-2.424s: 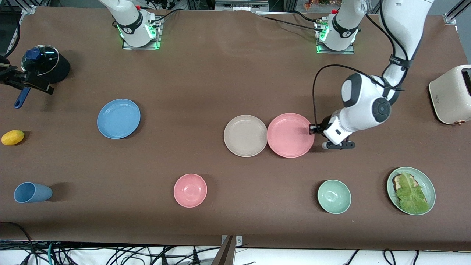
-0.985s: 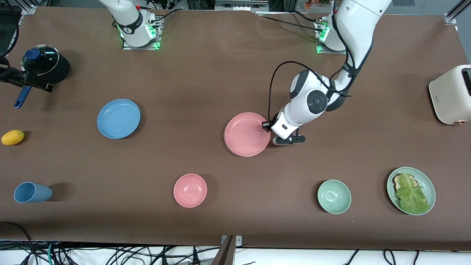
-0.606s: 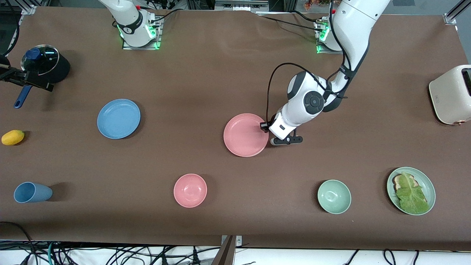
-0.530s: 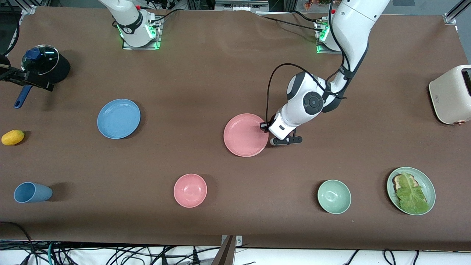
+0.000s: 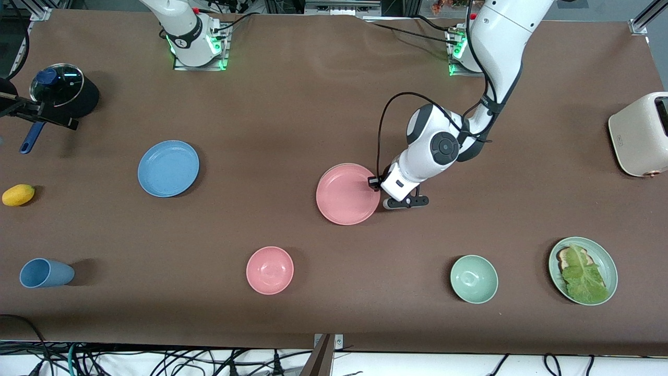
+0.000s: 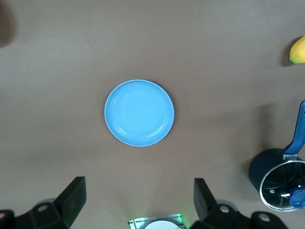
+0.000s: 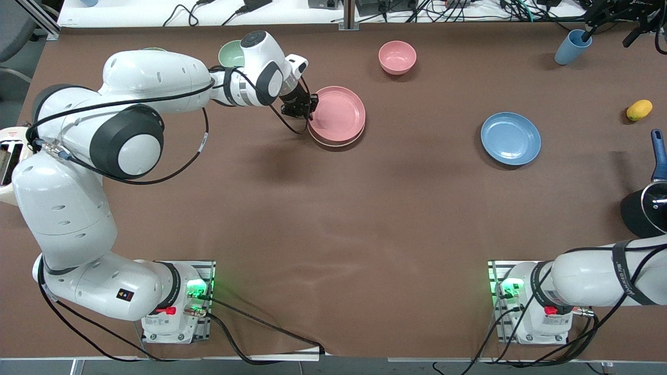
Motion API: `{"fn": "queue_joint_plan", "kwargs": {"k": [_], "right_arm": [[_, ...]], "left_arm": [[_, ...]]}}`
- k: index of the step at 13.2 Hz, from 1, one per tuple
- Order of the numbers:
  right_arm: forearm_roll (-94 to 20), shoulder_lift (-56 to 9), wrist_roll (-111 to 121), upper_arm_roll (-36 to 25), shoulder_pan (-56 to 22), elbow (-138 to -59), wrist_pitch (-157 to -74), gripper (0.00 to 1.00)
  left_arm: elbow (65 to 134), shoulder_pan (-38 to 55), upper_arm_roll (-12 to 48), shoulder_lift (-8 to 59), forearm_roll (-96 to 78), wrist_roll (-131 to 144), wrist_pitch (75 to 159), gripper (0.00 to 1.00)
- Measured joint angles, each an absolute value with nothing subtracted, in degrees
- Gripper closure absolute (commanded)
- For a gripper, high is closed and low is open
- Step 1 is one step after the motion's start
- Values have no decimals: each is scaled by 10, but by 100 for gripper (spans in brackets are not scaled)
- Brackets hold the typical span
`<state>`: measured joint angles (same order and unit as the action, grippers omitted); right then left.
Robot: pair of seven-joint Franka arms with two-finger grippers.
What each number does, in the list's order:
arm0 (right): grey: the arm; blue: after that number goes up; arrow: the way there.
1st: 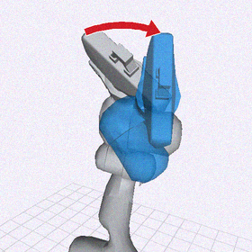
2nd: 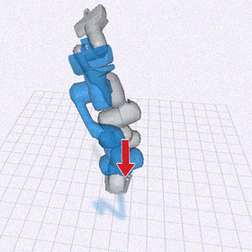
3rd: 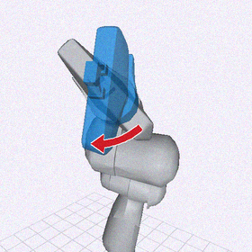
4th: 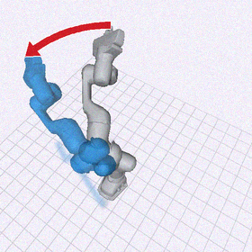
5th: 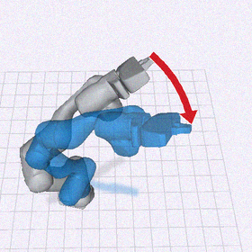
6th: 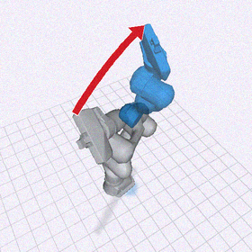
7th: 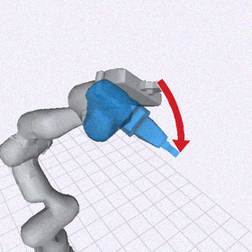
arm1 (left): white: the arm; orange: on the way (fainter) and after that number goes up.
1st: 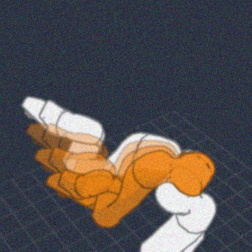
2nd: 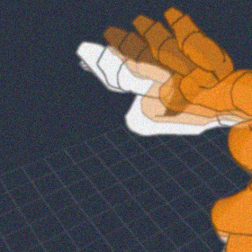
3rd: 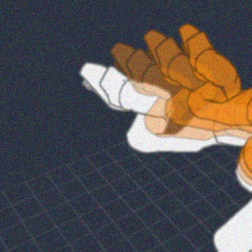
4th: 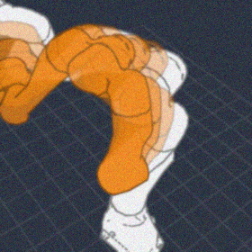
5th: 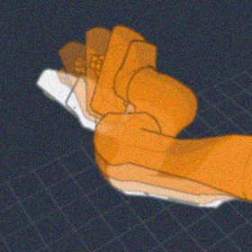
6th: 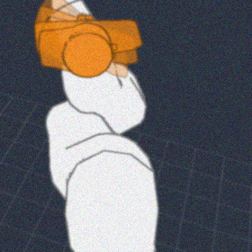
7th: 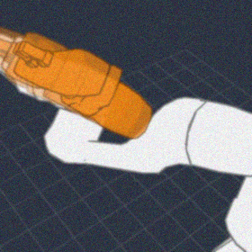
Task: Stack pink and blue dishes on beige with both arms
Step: 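Slide the pink plate with the left gripper onto the beige plate, then release the pink plate with the left gripper while the right gripper reaches the blue plate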
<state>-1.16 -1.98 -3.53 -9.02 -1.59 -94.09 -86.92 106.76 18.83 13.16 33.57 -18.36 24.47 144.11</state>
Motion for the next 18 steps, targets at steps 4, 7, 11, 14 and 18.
{"fn": "queue_joint_plan", "kwargs": {"k": [4, 7, 11, 14, 18], "right_arm": [[-12, -27, -36, -90, -16, -941, -869, 0], [-12, -39, -36, -90, -16, -945, -872, 0], [-12, -73, -36, -90, -16, -988, -939, 0], [-12, -79, -28, -99, -16, -1081, -1062, 0], [-67, -94, 57, -141, -13, -1210, -1220, 0]], "left_arm": [[1066, 189, 132, 338, -184, 244, 1441, 26], [1063, 190, 132, 338, -184, 244, 1441, 14], [1055, 190, 124, 335, -182, 244, 1440, 1], [1050, 190, 106, 321, -133, 243, 1415, 1], [1048, 189, 77, 309, -76, 234, 1382, 0]]}}
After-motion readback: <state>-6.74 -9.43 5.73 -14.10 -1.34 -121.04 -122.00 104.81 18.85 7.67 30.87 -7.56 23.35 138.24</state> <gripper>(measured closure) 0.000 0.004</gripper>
